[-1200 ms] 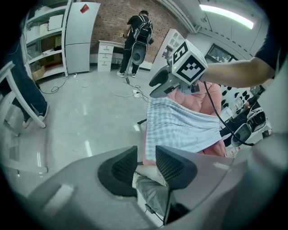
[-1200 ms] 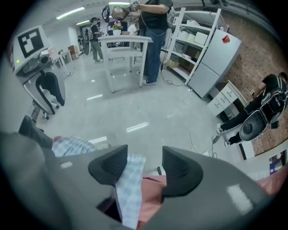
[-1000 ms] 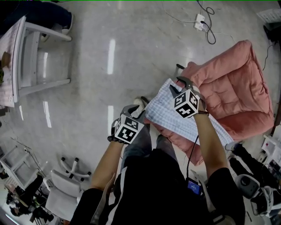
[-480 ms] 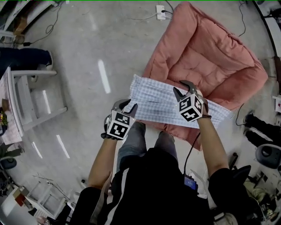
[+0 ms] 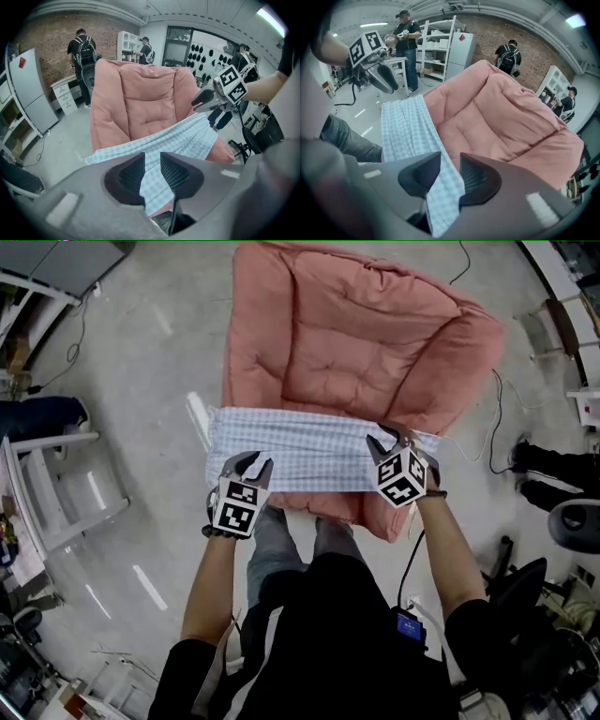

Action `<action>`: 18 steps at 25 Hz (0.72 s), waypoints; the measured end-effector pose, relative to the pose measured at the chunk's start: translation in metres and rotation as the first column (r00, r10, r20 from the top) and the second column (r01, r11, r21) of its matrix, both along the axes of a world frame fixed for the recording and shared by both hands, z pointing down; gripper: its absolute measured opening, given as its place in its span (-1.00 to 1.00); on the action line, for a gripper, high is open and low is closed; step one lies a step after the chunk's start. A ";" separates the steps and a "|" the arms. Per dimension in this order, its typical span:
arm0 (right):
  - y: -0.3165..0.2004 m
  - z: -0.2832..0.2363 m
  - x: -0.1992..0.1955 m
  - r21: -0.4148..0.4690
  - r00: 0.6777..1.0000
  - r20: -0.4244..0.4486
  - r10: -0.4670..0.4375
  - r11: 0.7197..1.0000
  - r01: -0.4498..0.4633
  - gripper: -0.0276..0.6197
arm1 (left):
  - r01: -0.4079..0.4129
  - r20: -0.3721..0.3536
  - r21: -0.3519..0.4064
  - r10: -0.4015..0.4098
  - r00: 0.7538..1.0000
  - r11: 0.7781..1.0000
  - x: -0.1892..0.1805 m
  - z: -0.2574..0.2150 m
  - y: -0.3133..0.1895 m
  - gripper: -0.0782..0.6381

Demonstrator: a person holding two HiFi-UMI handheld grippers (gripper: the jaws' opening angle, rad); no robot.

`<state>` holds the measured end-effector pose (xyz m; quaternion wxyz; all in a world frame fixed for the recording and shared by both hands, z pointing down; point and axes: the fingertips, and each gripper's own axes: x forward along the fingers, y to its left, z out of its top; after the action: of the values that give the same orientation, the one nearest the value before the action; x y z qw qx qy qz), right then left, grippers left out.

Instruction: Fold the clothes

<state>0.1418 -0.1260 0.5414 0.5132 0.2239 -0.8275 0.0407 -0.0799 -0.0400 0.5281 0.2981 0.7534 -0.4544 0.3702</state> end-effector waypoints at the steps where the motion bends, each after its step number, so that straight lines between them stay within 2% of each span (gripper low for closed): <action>1: 0.002 -0.002 0.016 0.004 1.000 -0.001 0.012 1.000 -0.012 -0.51 | -0.009 0.008 0.006 0.009 1.000 1.000 0.010 -0.001 -0.001 -0.48; 6: 0.010 -0.003 0.103 0.011 0.996 -0.024 0.092 0.996 -0.091 -0.51 | -0.058 0.039 0.009 0.057 0.998 0.998 0.057 -0.001 -0.011 -0.49; 10: 0.013 0.006 0.168 -0.004 0.984 -0.059 0.165 0.986 -0.166 -0.52 | -0.081 0.055 0.002 0.081 0.995 0.997 0.080 0.002 -0.019 -0.49; 14: 0.025 0.019 0.205 -0.024 0.971 -0.078 0.224 0.974 -0.226 -0.53 | -0.123 0.060 -0.022 0.124 0.990 0.992 0.097 0.013 -0.016 -0.49; 18: 0.052 0.041 0.220 -0.046 0.960 -0.089 0.264 0.962 -0.268 -0.53 | -0.225 0.049 -0.060 0.228 0.972 0.972 0.131 0.037 -0.001 -0.49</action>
<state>0.3619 -0.0744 0.5820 0.5430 0.3197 -0.7666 0.1239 0.0509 -0.0411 0.5648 0.2614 0.7813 -0.3632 0.4350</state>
